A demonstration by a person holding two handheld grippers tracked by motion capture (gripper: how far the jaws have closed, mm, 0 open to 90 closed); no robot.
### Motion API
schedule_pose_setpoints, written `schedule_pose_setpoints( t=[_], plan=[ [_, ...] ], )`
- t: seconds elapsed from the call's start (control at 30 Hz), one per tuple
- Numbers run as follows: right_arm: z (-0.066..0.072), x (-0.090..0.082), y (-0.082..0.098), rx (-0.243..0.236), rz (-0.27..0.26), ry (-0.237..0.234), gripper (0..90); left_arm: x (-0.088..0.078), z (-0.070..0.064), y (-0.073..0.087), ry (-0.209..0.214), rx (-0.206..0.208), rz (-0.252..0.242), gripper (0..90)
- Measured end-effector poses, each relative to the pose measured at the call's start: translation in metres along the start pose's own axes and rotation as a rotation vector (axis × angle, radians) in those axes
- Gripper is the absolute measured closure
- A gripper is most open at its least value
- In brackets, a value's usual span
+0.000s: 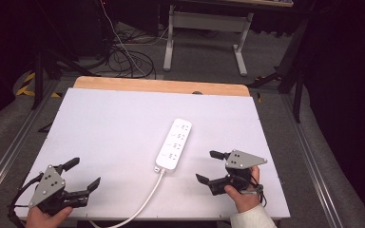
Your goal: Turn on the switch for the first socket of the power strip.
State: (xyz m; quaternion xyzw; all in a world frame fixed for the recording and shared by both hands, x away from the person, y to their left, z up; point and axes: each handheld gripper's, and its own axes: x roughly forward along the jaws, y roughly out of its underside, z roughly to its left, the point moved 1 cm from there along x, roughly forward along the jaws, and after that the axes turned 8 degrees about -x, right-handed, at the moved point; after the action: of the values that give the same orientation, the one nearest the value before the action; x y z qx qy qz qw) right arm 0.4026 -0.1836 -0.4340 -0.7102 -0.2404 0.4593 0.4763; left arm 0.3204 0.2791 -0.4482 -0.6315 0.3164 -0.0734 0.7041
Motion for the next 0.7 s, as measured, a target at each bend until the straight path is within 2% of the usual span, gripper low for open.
schedule_pose_setpoints(
  t=[0.17, 0.43, 0.6, 0.7],
  plan=[
    [0.000, 0.001, 0.014, 0.000, 0.035, 0.017, 11.1, 0.000, -0.001, 0.000, 0.001, 0.000, 0.003, 12.9],
    [0.000, 0.001, 0.035, 0.036, 0.064, 0.001, 9.9, 0.001, -0.001, 0.001, -0.002, 0.001, 0.007, 12.9],
    [-0.001, -0.001, 0.046, 0.109, 0.070, -0.021, 9.6, 0.003, 0.000, 0.001, -0.004, 0.008, 0.019, 12.8],
    [-0.002, -0.001, 0.049, 0.118, 0.092, -0.012, 9.4, 0.003, 0.000, 0.002, -0.004, 0.001, 0.027, 12.7]
  ],
)
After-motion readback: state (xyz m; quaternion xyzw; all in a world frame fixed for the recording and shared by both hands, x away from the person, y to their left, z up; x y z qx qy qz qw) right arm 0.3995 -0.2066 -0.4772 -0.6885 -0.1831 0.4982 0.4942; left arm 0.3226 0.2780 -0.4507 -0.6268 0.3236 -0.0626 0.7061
